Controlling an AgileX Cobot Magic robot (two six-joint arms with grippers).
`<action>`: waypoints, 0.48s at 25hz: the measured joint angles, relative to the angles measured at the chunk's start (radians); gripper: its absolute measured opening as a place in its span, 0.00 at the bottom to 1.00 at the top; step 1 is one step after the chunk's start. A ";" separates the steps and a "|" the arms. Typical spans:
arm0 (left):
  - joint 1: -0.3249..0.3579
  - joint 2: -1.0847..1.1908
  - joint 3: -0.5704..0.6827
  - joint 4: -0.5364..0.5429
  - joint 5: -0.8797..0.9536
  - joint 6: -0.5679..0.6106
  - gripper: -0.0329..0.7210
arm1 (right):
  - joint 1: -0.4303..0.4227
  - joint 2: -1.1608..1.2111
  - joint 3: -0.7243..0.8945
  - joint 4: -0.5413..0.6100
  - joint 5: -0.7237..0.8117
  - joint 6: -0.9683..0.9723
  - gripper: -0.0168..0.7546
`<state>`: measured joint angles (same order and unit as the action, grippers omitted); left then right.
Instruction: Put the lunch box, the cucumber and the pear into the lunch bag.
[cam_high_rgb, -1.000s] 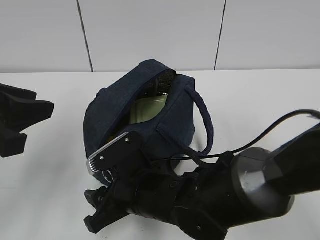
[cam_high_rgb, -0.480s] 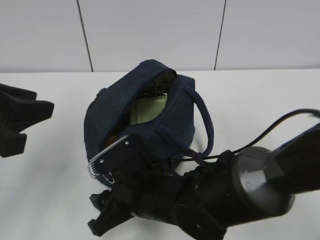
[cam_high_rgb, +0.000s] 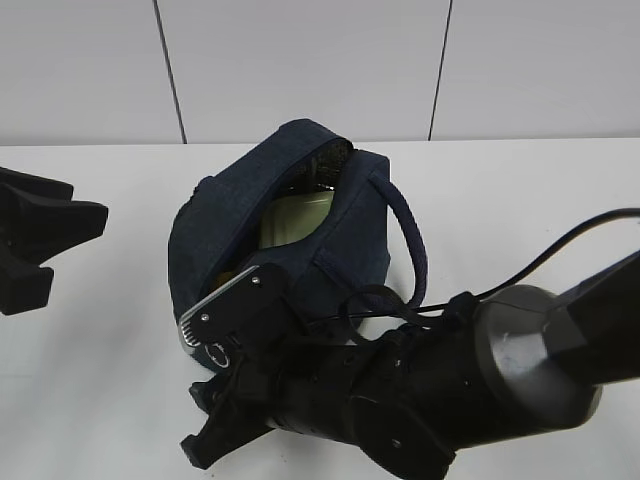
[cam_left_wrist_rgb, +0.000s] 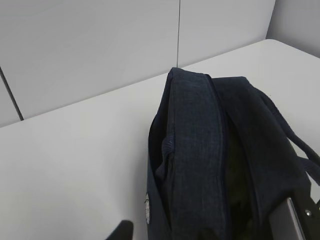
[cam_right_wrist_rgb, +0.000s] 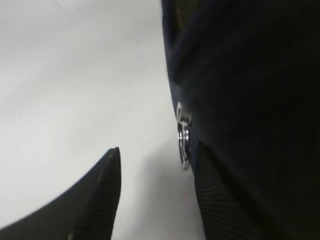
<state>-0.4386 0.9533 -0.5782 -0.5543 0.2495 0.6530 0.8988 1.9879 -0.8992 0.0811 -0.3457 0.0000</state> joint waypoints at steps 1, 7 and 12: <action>0.000 0.000 0.000 0.000 0.000 0.000 0.36 | 0.000 0.000 0.000 0.000 0.000 0.000 0.52; 0.000 0.000 0.000 0.000 0.000 0.000 0.36 | 0.000 -0.011 0.000 0.002 0.005 0.000 0.49; 0.000 0.000 0.000 0.000 0.000 0.000 0.36 | 0.000 -0.018 0.000 0.004 0.013 -0.014 0.48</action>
<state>-0.4386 0.9533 -0.5782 -0.5543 0.2495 0.6530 0.8988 1.9695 -0.8992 0.0847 -0.3332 -0.0142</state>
